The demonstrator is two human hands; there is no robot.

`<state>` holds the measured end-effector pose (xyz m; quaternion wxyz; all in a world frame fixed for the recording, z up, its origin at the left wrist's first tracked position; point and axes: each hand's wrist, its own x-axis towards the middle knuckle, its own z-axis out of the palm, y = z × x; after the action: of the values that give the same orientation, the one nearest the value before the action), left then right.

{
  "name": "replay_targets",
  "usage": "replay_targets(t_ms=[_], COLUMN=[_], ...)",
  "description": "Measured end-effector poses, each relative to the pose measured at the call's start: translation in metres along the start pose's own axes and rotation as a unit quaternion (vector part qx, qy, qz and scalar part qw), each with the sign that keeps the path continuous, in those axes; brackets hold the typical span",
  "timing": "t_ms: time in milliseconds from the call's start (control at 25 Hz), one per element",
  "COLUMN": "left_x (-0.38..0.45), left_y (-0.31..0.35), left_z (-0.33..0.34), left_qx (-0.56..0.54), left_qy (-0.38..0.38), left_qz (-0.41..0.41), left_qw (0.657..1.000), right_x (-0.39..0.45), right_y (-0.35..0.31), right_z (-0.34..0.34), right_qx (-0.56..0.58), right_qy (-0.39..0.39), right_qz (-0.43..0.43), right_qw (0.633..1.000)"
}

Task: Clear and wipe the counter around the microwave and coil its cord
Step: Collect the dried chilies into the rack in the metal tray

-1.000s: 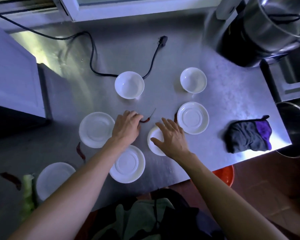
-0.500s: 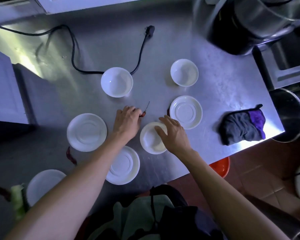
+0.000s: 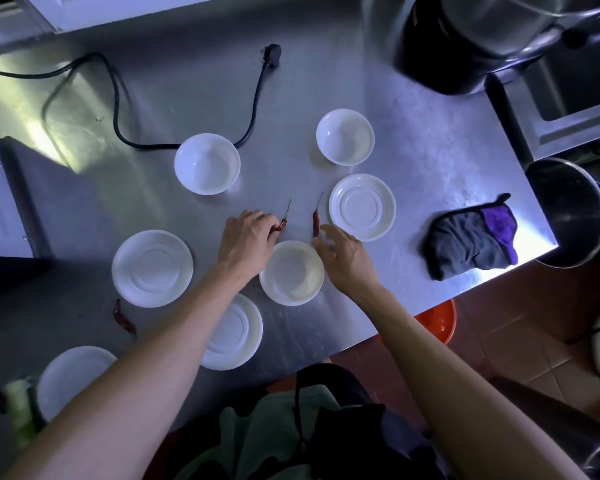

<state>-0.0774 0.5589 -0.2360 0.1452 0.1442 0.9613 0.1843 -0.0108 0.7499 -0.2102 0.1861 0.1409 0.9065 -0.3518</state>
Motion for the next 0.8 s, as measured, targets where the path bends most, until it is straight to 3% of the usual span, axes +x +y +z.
replay_targets(t_ms=[240,400,600,800], left_x=[-0.002,-0.008,-0.028,-0.051], left_y=[0.0,-0.004,-0.016,-0.024], left_z=[-0.006,-0.013,-0.023,-0.033], left_qx=[0.0,-0.004,-0.01,-0.022], left_qy=[-0.001,0.013,0.032,0.056], left_qz=[-0.009,-0.022,-0.061,-0.097], left_qw=[1.0,1.0,0.998,0.993], right_x=[0.03,0.051,0.073,0.083], right_y=[-0.004,-0.016,-0.028,-0.03], right_z=[-0.002,0.013,0.022,0.015], right_qx=[-0.054,-0.104,-0.135,-0.154], right_qy=[0.045,0.033,0.014,0.013], right_qz=[-0.038,-0.028,-0.098,-0.064], right_qw=[0.997,0.994,0.986,0.986])
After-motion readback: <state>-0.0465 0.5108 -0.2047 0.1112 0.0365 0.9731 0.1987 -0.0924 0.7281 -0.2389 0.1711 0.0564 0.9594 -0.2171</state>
